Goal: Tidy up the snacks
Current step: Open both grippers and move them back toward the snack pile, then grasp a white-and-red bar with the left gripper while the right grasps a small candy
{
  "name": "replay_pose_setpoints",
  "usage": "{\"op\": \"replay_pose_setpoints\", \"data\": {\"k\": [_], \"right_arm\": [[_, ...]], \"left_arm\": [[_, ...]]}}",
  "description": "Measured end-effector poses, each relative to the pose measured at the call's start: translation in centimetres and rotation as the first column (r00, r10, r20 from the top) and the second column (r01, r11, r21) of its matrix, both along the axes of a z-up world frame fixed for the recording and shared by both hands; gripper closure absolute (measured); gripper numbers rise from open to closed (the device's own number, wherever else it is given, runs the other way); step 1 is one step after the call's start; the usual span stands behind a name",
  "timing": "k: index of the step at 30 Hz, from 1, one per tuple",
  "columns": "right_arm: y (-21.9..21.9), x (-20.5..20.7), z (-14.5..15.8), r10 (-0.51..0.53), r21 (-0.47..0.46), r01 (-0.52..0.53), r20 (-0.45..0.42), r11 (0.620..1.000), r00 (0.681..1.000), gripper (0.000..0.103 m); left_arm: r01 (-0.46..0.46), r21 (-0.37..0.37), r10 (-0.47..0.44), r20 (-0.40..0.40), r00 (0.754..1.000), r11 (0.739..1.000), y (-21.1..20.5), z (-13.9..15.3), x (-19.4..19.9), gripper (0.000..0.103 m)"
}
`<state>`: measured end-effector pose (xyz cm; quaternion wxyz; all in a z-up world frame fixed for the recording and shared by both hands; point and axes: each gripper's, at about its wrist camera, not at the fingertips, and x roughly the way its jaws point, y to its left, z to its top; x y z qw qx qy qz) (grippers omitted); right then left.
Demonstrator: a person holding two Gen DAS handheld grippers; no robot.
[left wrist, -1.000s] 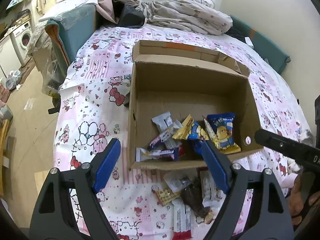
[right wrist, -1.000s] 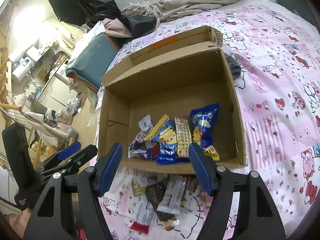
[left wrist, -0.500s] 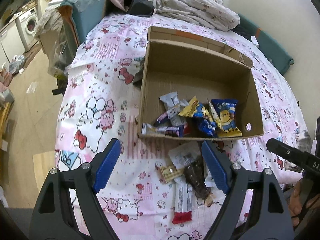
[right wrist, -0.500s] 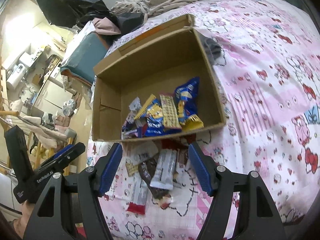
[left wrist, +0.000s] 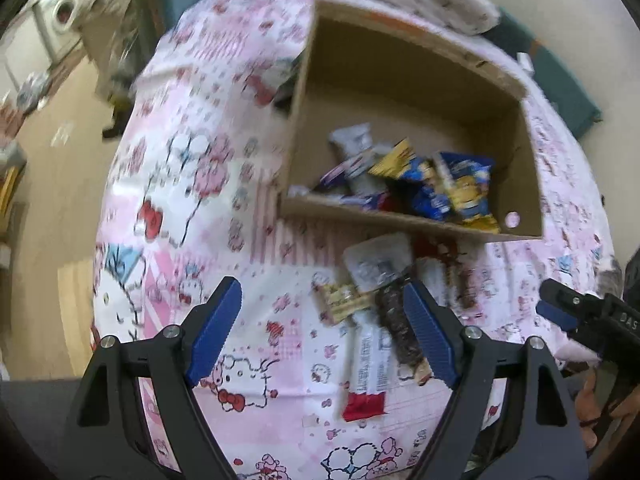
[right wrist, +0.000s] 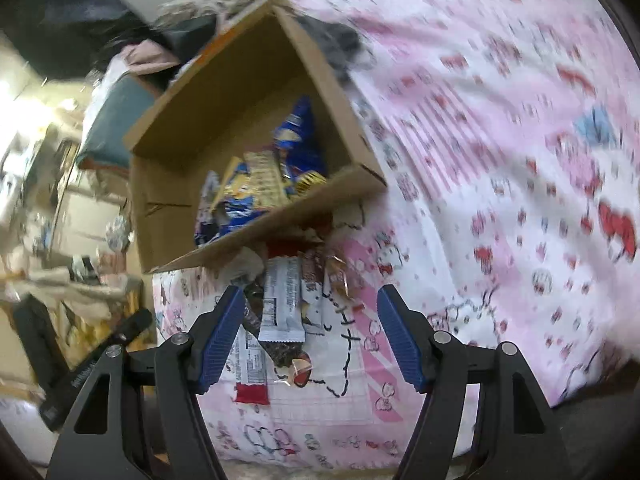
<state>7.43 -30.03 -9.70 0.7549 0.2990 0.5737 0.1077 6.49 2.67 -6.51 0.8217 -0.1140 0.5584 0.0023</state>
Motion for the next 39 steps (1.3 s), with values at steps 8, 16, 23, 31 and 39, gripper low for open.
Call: {"op": "replay_pose_setpoints", "data": {"k": [8, 16, 23, 31, 39], "right_arm": [[0.2, 0.9, -1.3, -0.014, 0.009, 0.015, -0.06, 1.0, 0.998, 0.031], [0.8, 1.4, -1.6, 0.001, 0.007, -0.001, -0.068, 1.0, 0.998, 0.031], [0.7, 1.6, -1.9, -0.007, -0.003, 0.007, -0.08, 1.0, 0.997, 0.031], [2.2, 4.0, -2.9, 0.064, -0.134, -0.077, -0.097, 0.988, 0.993, 0.07], [5.3, 5.2, -5.7, 0.162, -0.227, -0.199, -0.171, 0.953, 0.972, 0.07]], "left_arm": [[0.058, -0.03, -0.063, -0.211, 0.975, 0.998, -2.1, -6.1, -0.2, 0.041], [0.327, 0.044, -0.306, -0.254, 0.917, 0.944, -8.6, -8.7, -1.9, 0.056], [0.259, -0.022, -0.254, -0.299, 0.92, 0.966, -6.1, -7.3, -3.2, 0.078], [0.126, -0.054, -0.133, -0.163, 0.978, 0.991, -2.4, -2.5, -3.9, 0.078], [0.099, -0.054, -0.104, -0.119, 0.987, 0.994, -0.8, -1.6, -2.0, 0.078]]}}
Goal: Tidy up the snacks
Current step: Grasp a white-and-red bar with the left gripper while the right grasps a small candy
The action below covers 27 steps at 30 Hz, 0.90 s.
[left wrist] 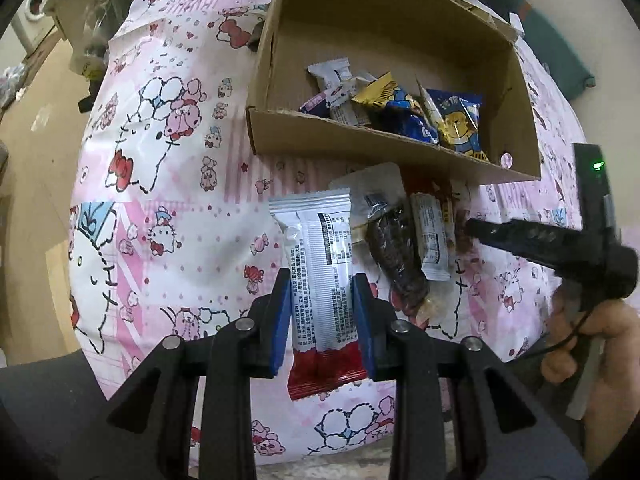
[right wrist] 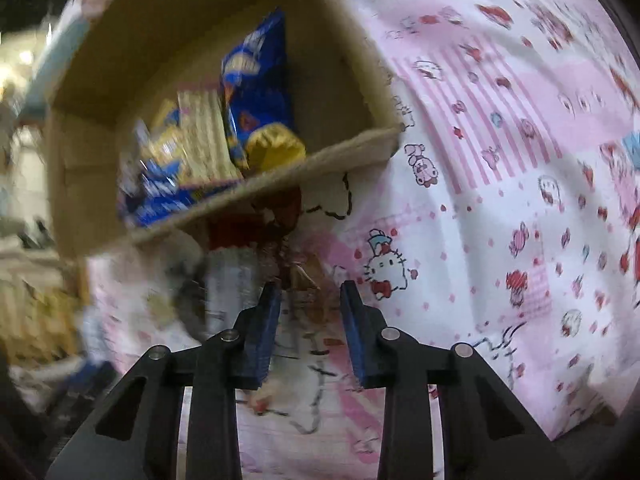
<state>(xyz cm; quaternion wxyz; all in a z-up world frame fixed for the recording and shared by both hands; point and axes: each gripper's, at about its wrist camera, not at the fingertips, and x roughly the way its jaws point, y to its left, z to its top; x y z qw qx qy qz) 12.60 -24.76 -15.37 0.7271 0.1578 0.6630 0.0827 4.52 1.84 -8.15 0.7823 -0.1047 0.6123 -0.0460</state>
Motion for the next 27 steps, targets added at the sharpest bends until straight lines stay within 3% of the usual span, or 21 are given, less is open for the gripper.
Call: {"op": "replay_pose_setpoints", "data": {"k": [2, 3, 5, 20, 27], "right_arm": [[0.5, 0.1, -0.6, 0.022, -0.021, -0.023, -0.011, 1.0, 1.0, 0.071], [0.7, 0.0, -0.8, 0.035, -0.038, -0.036, -0.009, 0.999, 0.999, 0.079], [0.8, -0.2, -0.7, 0.049, -0.037, -0.049, -0.002, 0.998, 0.999, 0.085], [-2.0, -3.6, 3.9, -0.007, 0.123, -0.005, 0.098, 0.992, 0.995, 0.086], [-2.1, -5.3, 6.7, -0.008, 0.228, -0.032, 0.173, 0.973, 0.985, 0.086]], "left_arm": [[-0.01, -0.026, 0.009, -0.011, 1.0, 1.0, 0.1, -0.3, 0.1, 0.078], [-0.012, -0.036, 0.011, -0.013, 1.0, 0.999, 0.0, -0.3, 0.0, 0.078], [-0.009, -0.035, 0.009, -0.005, 1.0, 0.999, -0.1, -0.1, -0.2, 0.078], [-0.061, 0.009, 0.061, 0.011, 0.998, 0.998, 0.8, -0.8, -0.1, 0.078], [-0.099, 0.019, 0.098, 0.082, 0.992, 0.995, 1.5, 1.1, -0.5, 0.078]]}}
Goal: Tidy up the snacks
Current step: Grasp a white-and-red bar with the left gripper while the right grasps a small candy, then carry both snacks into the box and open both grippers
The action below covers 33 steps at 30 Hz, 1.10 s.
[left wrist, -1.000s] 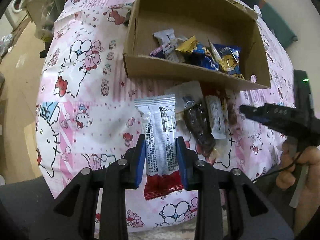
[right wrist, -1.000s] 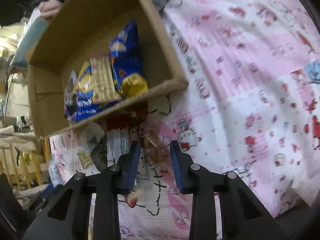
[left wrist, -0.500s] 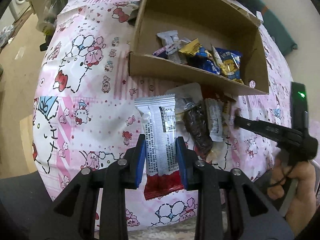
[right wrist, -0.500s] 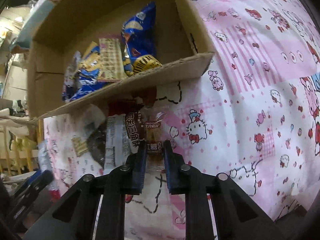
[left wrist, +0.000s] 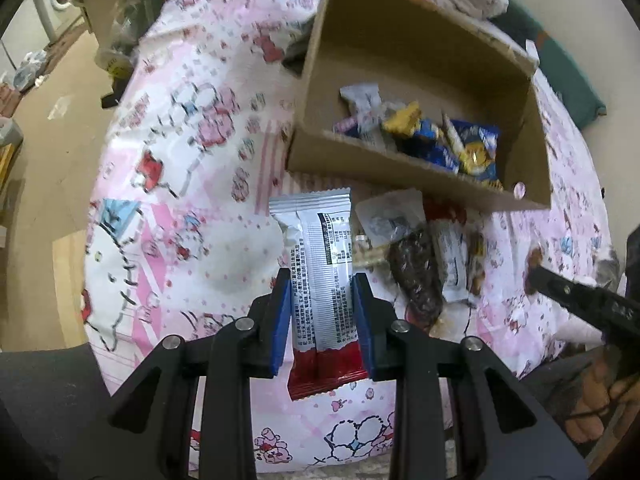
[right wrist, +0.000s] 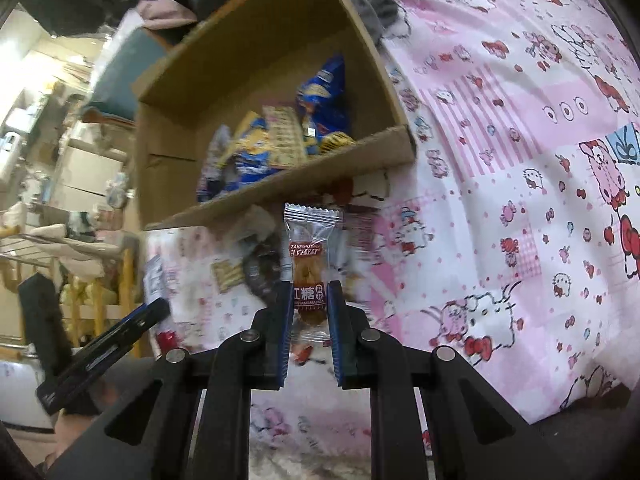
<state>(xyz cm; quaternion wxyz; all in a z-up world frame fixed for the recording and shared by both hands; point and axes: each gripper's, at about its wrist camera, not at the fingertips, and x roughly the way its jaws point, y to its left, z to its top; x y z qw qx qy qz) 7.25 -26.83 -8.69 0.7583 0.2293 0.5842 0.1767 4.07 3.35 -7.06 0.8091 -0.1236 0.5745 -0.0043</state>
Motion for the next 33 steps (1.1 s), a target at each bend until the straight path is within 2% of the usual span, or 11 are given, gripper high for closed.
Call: {"op": "replay_pose_setpoints", "data": {"k": [5, 10, 15, 20, 26, 33], "right_arm": [[-0.8, -0.9, 3.6, -0.004, 0.105, -0.01, 0.131, 0.994, 0.991, 0.086], [-1.7, -0.4, 6.4, -0.049, 0.215, -0.007, 0.253, 0.977, 0.966, 0.086], [-2.7, 0.7, 7.9, -0.114, 0.283, 0.024, 0.305, 0.959, 0.946, 0.086], [-4.8, 1.2, 8.1, -0.216, 0.348, 0.104, 0.299, 0.932, 0.929, 0.086], [-5.3, 2.2, 7.8, -0.244, 0.327, 0.146, 0.282, 0.934, 0.928, 0.086], [-3.6, 5.6, 6.4, -0.181, 0.216, 0.126, 0.257, 0.968, 0.949, 0.086]], "left_arm": [[-0.019, 0.013, 0.017, 0.112, 0.994, 1.0, 0.4, 3.3, -0.4, 0.078], [-0.027, 0.006, 0.026, 0.192, 0.981, 1.0, 0.8, 6.4, 0.4, 0.078], [-0.003, 0.011, 0.0, 0.238, 0.971, 1.0, 0.3, 8.8, 2.3, 0.078], [0.023, -0.001, -0.022, 0.278, 0.96, 1.0, -0.5, 10.6, 4.3, 0.078], [0.07, 0.009, -0.069, 0.287, 0.955, 0.998, -1.8, 10.7, 7.0, 0.078], [0.102, 0.045, -0.111, 0.273, 0.956, 0.994, -2.7, 9.7, 10.3, 0.078]]}}
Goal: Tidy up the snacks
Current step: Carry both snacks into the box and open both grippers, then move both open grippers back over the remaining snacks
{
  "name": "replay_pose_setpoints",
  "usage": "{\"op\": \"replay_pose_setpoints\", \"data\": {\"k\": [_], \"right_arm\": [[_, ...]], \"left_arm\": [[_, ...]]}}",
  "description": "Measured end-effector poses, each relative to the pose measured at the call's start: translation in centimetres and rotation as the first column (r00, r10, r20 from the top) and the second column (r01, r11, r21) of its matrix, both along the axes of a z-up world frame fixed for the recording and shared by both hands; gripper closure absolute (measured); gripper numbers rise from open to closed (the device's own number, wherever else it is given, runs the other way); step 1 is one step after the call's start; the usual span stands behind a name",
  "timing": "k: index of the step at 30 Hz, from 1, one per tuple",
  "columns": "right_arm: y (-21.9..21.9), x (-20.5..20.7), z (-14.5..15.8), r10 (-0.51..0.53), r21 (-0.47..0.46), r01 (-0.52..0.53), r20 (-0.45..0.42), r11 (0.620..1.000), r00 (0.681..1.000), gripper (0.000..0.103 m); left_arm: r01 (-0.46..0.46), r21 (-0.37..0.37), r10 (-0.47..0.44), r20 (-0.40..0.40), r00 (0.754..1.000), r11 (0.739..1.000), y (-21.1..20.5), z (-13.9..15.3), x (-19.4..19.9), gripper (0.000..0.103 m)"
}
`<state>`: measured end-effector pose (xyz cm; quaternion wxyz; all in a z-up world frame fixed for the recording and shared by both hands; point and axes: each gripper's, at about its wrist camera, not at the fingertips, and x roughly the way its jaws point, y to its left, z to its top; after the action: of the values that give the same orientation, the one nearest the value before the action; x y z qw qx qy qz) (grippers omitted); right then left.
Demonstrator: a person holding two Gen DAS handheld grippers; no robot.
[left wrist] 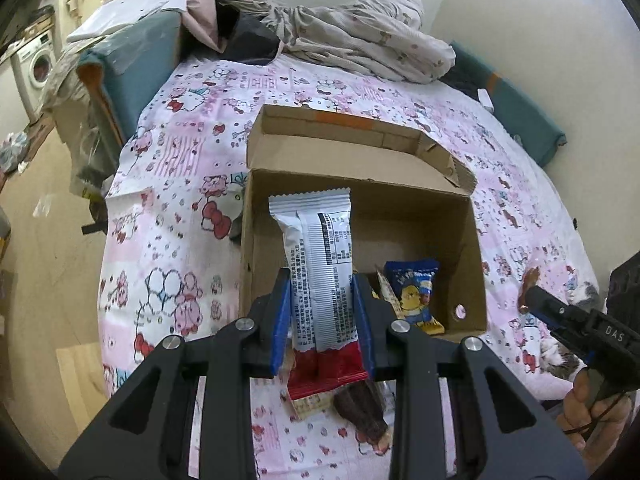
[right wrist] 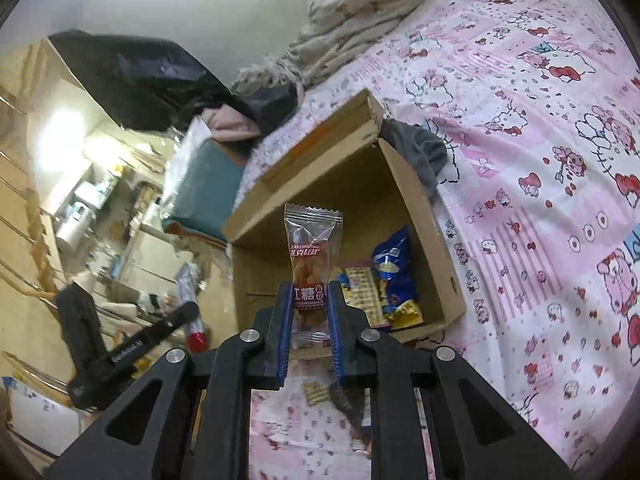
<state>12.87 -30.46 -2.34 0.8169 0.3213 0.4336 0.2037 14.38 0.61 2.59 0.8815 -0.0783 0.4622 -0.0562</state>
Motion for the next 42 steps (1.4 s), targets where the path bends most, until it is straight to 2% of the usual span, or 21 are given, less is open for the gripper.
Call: {"op": "replay_pose_setpoints", "data": {"k": [6, 9, 14, 18, 28, 30, 33, 34, 35, 36, 37, 38, 39, 42], "right_arm": [[1.9, 3.0, -1.4, 0.05, -0.121, -0.052, -0.025, 0.991, 0.998, 0.086], [2.7, 4.1, -2.9, 0.061, -0.156, -0.07, -0.064, 0.985, 0.996, 0.085], [3.6, 4.2, -4.8, 0.067, -0.148, -0.086, -0.126, 0.985, 0.99, 0.085], [4.3, 4.2, -5.3, 0.083, -0.168, -0.106, -0.14, 0.98, 0.987, 0.085], [5.4, 4.4, -5.4, 0.122, -0.135, -0.143, -0.155, 0.98, 0.98, 0.082], [5.8, 4.5, -5.1, 0.13, -0.142, -0.151, -0.145, 0.978, 0.981, 0.082], [6.0, 4.6, -5.0, 0.132, -0.148, -0.153, -0.146, 0.977, 0.98, 0.082], [6.0, 4.7, -5.0, 0.128, -0.151, -0.151, -0.148, 0.977, 0.981, 0.081], [5.9, 4.7, -5.0, 0.124, -0.157, -0.148, -0.149, 0.977, 0.981, 0.079], [5.8, 4.7, -5.0, 0.119, -0.163, -0.143, -0.149, 0.976, 0.982, 0.071], [5.7, 4.7, -5.0, 0.108, -0.169, -0.132, -0.146, 0.977, 0.983, 0.065], [5.5, 4.6, -5.0, 0.1, -0.169, -0.123, -0.141, 0.978, 0.985, 0.044], [5.4, 4.6, -4.8, 0.087, -0.169, -0.108, -0.128, 0.98, 0.988, 0.027], [5.4, 4.4, -4.2, 0.076, -0.2, -0.094, -0.096, 0.975, 0.992, 0.022]], "left_arm": [[0.001, 0.004, -0.001, -0.01, 1.0, 1.0, -0.4, -2.5, 2.2, 0.077], [0.0, 0.044, 0.0, -0.012, 1.0, 0.999, -0.6, -4.2, 2.6, 0.077], [-0.005, 0.039, 0.006, -0.034, 0.999, 0.999, -0.3, -6.3, 3.2, 0.077], [0.011, 0.062, -0.009, -0.041, 0.999, 0.998, -0.5, -7.0, 3.2, 0.077], [-0.005, 0.041, 0.009, -0.079, 0.997, 0.999, -0.3, -7.7, 3.1, 0.076], [-0.007, 0.037, 0.01, -0.083, 0.996, 0.999, -0.3, -7.7, 3.0, 0.072], [-0.006, 0.037, 0.009, -0.072, 0.997, 0.999, -0.4, -7.5, 2.8, 0.06], [-0.001, 0.029, 0.004, -0.072, 0.997, 1.0, -0.5, -7.4, 2.8, 0.052], [-0.004, 0.025, 0.006, -0.072, 0.997, 1.0, -0.5, -7.3, 2.7, 0.041], [-0.01, 0.025, 0.012, -0.069, 0.998, 1.0, -0.5, -7.2, 2.6, 0.035], [-0.018, 0.027, 0.02, -0.063, 0.998, 0.999, -0.4, -7.0, 2.5, 0.025], [-0.024, 0.029, 0.026, -0.054, 0.998, 0.999, -0.4, -6.8, 2.4, 0.021], [-0.026, 0.029, 0.028, -0.047, 0.999, 0.999, -0.4, -6.7, 2.3, 0.021], [-0.023, 0.026, 0.024, -0.034, 0.999, 0.999, -0.3, -6.4, 2.1, 0.021]]}}
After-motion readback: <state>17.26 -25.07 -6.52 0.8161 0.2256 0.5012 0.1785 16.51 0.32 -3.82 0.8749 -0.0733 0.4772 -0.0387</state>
